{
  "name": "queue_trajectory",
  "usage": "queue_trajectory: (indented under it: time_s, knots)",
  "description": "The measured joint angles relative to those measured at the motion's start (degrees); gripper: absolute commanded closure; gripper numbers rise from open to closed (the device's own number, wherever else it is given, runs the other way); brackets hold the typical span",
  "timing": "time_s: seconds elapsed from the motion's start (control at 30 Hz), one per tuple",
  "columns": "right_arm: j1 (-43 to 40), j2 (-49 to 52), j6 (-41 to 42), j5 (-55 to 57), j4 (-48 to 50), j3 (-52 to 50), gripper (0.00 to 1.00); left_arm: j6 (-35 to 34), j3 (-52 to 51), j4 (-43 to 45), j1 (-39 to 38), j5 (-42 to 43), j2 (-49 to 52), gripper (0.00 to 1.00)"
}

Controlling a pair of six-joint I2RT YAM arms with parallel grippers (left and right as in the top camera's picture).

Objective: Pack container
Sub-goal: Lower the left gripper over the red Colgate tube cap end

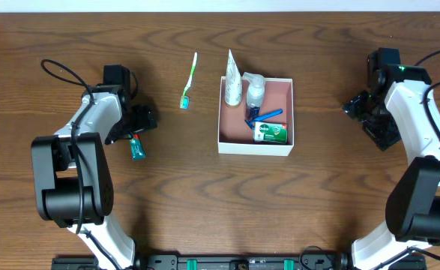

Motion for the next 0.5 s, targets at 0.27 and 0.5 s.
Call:
queue_trajectory:
  time_s: [0.27,0.5]
  knots:
    - [0.00,0.00,0.00,0.00,0.00,0.00,0.01,0.00,0.02,0.00,0.00,0.70,0.00,0.04]
    - [0.00,0.00,0.00,0.00,0.00,0.00,0.01,0.00,0.00,0.00,0.00,1.33,0.00,0.04]
